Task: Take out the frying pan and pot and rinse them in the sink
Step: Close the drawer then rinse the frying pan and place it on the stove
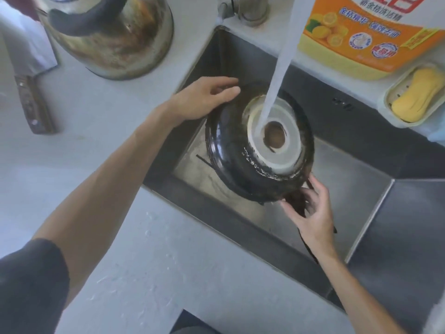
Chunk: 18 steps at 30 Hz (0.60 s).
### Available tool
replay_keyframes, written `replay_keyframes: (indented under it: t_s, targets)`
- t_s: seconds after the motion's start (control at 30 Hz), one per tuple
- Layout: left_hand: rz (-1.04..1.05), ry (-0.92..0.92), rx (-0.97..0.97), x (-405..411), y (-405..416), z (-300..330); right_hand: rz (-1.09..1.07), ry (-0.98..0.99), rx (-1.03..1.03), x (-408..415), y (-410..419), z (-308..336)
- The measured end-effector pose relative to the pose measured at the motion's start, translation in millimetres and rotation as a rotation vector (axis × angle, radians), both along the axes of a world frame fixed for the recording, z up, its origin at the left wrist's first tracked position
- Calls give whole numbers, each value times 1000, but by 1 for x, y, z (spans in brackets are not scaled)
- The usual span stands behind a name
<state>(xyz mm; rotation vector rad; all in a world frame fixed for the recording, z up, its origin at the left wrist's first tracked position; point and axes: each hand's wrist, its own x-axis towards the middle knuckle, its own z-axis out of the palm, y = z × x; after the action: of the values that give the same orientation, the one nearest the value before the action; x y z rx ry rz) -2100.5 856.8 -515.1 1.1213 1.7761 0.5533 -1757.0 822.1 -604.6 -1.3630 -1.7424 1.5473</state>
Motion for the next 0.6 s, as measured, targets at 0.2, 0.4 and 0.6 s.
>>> replay_keyframes:
  t_s: [0.2, 0.4, 0.6]
  targets:
    - [-94, -220, -74, -11, -52, -12, 171, -206, 445, 23, 50, 19]
    - [-176, -249, -261, -1, -89, -39, 601, -358, 526, 20, 123, 63]
    - [114, -218, -70, 4, -97, -13, 621, -208, 20, 8, 135, 50]
